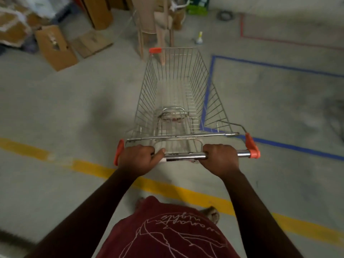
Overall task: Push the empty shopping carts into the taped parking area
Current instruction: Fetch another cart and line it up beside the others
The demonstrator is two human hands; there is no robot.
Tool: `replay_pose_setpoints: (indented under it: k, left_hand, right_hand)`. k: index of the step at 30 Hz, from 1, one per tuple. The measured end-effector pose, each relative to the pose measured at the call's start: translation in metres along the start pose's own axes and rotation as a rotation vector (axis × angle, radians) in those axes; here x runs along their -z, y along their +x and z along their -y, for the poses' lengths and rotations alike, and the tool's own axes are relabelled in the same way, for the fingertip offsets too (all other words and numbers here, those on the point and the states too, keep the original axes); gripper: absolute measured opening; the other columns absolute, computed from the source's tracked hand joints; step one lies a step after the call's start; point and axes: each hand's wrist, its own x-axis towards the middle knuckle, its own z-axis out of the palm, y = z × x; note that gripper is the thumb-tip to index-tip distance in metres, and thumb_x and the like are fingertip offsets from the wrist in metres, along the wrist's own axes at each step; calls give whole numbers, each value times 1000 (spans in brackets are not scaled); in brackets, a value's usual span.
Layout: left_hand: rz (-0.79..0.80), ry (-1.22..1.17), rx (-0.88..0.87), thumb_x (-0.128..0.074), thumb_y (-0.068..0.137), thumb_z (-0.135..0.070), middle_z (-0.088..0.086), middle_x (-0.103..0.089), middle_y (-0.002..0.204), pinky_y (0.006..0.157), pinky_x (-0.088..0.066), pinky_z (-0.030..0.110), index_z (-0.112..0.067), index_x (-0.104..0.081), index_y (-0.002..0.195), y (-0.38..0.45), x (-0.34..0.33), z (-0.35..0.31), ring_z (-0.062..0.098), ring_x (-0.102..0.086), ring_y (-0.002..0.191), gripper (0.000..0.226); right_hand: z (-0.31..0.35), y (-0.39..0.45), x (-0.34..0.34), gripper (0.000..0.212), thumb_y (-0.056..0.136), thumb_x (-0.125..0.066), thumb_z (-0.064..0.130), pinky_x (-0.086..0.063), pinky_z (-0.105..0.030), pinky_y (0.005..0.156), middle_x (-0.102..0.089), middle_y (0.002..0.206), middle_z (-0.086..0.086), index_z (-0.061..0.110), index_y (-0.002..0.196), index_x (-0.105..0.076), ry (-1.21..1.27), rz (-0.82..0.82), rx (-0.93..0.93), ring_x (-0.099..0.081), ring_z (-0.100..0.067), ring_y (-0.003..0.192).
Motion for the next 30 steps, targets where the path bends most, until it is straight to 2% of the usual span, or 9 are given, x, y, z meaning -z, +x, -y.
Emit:
replay_pose_setpoints:
  k: [4, 8, 11, 14, 17, 21, 24, 27, 30]
  left_hand:
    - [27, 19, -52, -9, 89, -88, -7, -65, 68, 119, -13, 58, -28, -55, 69, 15, 4, -83, 12, -72, 85, 78]
    - [28, 21, -83, -9, 87, -88, -9, -67, 71, 120, -17, 59, -31, -61, 73, 34, 10, -170, 15, -73, 92, 78]
    - [20, 16, -126, -14, 89, -87, -9, -73, 77, 120, -15, 60, -33, -62, 72, 51, 12, -231, 15, -73, 91, 74]
    - [-14, 22, -176, -13, 89, -87, -10, -67, 66, 121, -16, 60, -33, -60, 69, 72, 12, -286, 13, -73, 85, 75]
    - [-79, 45, -248, -15, 90, -86, -9, -54, 53, 119, -21, 60, -33, -53, 61, 94, 11, -332, 13, -72, 75, 72]
    - [-166, 46, -309, -20, 91, -84, -9, -61, 54, 118, -27, 57, -32, -63, 66, 139, 9, -395, 13, -71, 67, 72]
    - [-224, 31, -332, -22, 91, -83, -11, -38, 39, 116, -29, 57, -33, -66, 66, 180, 10, -454, 10, -70, 60, 70]
    - [-172, 43, -353, -12, 91, -85, -9, -62, 54, 119, -22, 58, -36, -70, 76, 218, 16, -521, 14, -71, 64, 77]
    - [-112, 59, -387, -6, 91, -84, -8, -67, 60, 118, -15, 59, -36, -70, 77, 246, 25, -585, 16, -72, 67, 82]
  right_hand:
    - [-83, -27, 0, 42, 64, -89, 54, -33, -26, 51, -63, 55, 0, 22, 64, -60, -22, 1, -48, -63, -28, 48]
    - [-166, -46, 5, 38, 78, -73, 60, -43, -30, 57, -69, 68, 0, 23, 76, -65, -4, -4, -79, -69, -28, 62]
    - [-222, -55, 13, 38, 79, -63, 60, -45, -31, 61, -71, 72, -2, 22, 78, -67, 10, 17, -152, -70, -31, 68]
    - [-270, -62, 17, 37, 77, -63, 58, -46, -31, 61, -70, 72, -3, 21, 79, -67, -12, 38, -232, -70, -31, 68]
    - [-317, -65, 15, 31, 75, -67, 53, -38, -29, 57, -69, 68, -2, 22, 75, -66, -50, 40, -304, -69, -31, 64]
    - [-385, -58, 13, 32, 75, -63, 55, -39, -29, 54, -67, 65, 0, 23, 74, -63, -74, 47, -336, -68, -28, 61]
    - [-449, -42, 13, 33, 74, -64, 56, -37, -29, 56, -67, 67, 0, 24, 75, -62, -66, 48, -375, -68, -29, 64]
    - [-520, -26, 18, 30, 74, -67, 53, -36, -29, 57, -68, 67, -1, 24, 75, -63, -68, 65, -428, -69, -30, 66]
    - [-587, -14, 25, 30, 74, -71, 51, -34, -29, 57, -69, 67, -3, 22, 76, -65, -68, 89, -483, -70, -32, 67]
